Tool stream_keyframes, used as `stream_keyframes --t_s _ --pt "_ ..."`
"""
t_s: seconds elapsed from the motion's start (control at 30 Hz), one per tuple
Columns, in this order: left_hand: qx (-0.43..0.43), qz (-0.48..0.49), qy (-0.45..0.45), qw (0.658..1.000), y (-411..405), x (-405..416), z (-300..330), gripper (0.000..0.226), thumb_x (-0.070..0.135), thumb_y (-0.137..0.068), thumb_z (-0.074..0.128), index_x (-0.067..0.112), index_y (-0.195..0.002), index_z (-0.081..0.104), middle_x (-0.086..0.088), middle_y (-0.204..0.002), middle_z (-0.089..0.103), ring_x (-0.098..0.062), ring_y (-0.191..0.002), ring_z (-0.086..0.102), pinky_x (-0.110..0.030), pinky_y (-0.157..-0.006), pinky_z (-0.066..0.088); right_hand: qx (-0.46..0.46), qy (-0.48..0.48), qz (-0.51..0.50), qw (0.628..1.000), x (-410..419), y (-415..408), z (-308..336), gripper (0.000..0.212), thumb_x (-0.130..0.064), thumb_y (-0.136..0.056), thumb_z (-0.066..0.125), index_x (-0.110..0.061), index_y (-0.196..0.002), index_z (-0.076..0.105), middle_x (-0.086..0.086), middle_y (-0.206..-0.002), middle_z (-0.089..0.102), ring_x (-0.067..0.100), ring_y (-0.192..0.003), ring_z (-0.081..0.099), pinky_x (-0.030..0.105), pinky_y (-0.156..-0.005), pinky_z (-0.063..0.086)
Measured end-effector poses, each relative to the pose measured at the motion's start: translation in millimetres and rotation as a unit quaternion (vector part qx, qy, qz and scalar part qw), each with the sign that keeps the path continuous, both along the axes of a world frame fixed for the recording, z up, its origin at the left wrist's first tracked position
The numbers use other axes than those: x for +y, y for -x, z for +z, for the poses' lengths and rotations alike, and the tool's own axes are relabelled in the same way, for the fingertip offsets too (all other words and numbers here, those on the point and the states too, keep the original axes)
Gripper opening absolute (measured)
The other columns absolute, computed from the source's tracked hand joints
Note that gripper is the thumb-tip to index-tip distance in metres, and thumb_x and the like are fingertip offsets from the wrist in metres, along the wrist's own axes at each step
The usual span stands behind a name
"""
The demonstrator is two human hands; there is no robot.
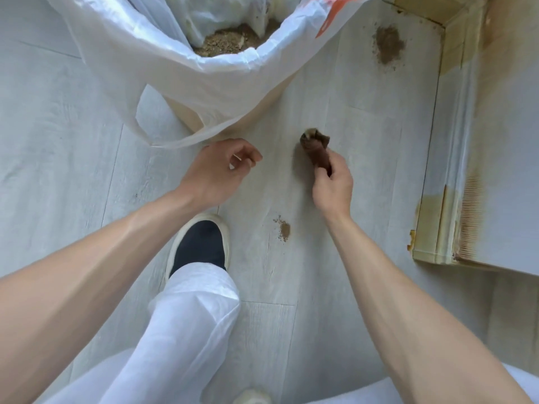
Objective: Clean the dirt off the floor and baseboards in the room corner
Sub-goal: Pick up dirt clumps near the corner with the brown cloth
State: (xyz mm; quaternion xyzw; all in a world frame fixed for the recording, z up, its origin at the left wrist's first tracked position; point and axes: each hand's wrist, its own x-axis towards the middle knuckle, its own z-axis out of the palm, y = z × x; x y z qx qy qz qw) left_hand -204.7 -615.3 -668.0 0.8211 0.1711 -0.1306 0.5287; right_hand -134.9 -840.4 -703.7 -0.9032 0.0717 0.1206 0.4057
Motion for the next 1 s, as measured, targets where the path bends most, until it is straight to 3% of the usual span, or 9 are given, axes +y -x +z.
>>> stream_keyframes --t_s 0.1,0.23,0.33,0.4,0.47,0.57,0.8,0.87,1.0 --pt "-0.005 0.01 0.0 1.0 5.6 4.6 1.2 0.021 0.018 -0.1 0.056 0.033 -0.102 0.071 0.021 -0.099 0.07 0.001 -0.095 0.062 -0.004 -0.074 0.041 0.013 -0.028 0.183 0.983 26.8 15.8 -6.4 0.049 -0.001 -0.081 0.049 -0.019 -0.119 0.075 -0.013 -0.116 0.07 0.01 -0.115 0.058 0.032 -0.109 0.042" --pt "-0.003 0.012 -0.005 1.0 11.3 9.5 -0.4 0.021 0.017 -0.099 0.057 0.032 -0.102 0.071 0.02 -0.097 0.071 -0.001 -0.094 0.064 -0.005 -0.073 0.042 0.065 -0.014 0.391 0.918 1.9 57.4 -1.3 0.044 -0.001 -0.078 0.05 -0.015 -0.108 0.079 -0.01 -0.11 0.074 0.001 -0.107 0.054 0.009 -0.099 0.034" --pt "-0.003 0.013 -0.005 1.0 13.5 6.7 0.1 0.021 0.016 -0.099 0.057 0.032 -0.102 0.071 0.019 -0.098 0.072 -0.002 -0.095 0.064 -0.004 -0.076 0.042 0.133 0.046 0.452 0.881 -27.4 49.7 14.8 0.047 -0.013 -0.077 0.046 -0.02 -0.109 0.08 -0.009 -0.111 0.075 0.009 -0.109 0.058 0.015 -0.096 0.038" --pt "-0.005 0.01 0.0 1.0 15.3 3.8 0.3 0.021 0.017 -0.099 0.056 0.031 -0.102 0.072 0.019 -0.099 0.072 -0.003 -0.096 0.064 -0.003 -0.077 0.042 0.158 0.047 0.411 0.897 -37.6 31.8 28.7 0.045 -0.016 -0.077 0.046 -0.019 -0.107 0.079 -0.01 -0.106 0.074 0.004 -0.103 0.06 0.018 -0.092 0.041" --pt "-0.006 0.01 0.005 1.0 16.6 1.6 1.3 0.021 0.017 -0.099 0.057 0.031 -0.101 0.072 0.018 -0.099 0.072 -0.004 -0.096 0.064 -0.002 -0.078 0.042 0.134 0.002 0.303 0.944 -34.0 4.1 39.1 0.041 -0.016 -0.076 0.049 -0.023 -0.104 0.078 -0.013 -0.099 0.073 -0.001 -0.096 0.063 0.02 -0.087 0.044" --pt "-0.004 0.013 0.005 1.0 16.7 1.0 3.3 0.022 0.017 -0.099 0.057 0.033 -0.101 0.072 0.018 -0.098 0.072 -0.002 -0.096 0.063 -0.002 -0.077 0.042 0.073 -0.006 0.196 0.978 -5.8 -39.3 31.6 0.038 -0.01 -0.081 0.053 -0.021 -0.108 0.077 -0.009 -0.102 0.069 0.008 -0.097 0.061 0.023 -0.085 0.042" --pt "-0.004 0.005 -0.01 1.0 16.2 3.1 2.1 0.02 0.018 -0.099 0.057 0.031 -0.102 0.072 0.019 -0.099 0.072 -0.004 -0.096 0.063 -0.002 -0.076 0.04 0.084 0.13 0.412 0.898 4.9 31.4 8.1 0.049 -0.023 -0.083 0.043 -0.024 -0.119 0.075 0.003 -0.119 0.06 0.027 -0.113 0.049 0.044 -0.099 0.038" --pt "0.001 0.005 -0.007 1.0 15.2 2.9 0.6 0.021 0.017 -0.099 0.057 0.031 -0.102 0.072 0.018 -0.099 0.072 -0.004 -0.097 0.064 -0.002 -0.077 0.041 0.11 0.107 0.406 0.901 -16.7 41.9 19.5 0.048 -0.02 -0.083 0.043 -0.022 -0.119 0.075 -0.001 -0.115 0.06 0.023 -0.111 0.051 0.035 -0.099 0.038" --pt "0.002 -0.007 0.002 1.0 12.9 -1.1 0.3 0.021 0.018 -0.1 0.056 0.031 -0.102 0.072 0.019 -0.1 0.071 -0.003 -0.097 0.063 -0.008 -0.079 0.043 0.089 0.083 0.163 0.979 -69.3 17.8 36.5 0.036 -0.003 -0.092 0.052 -0.018 -0.117 0.074 0.0 -0.113 0.063 0.014 -0.109 0.057 0.011 -0.091 0.037"
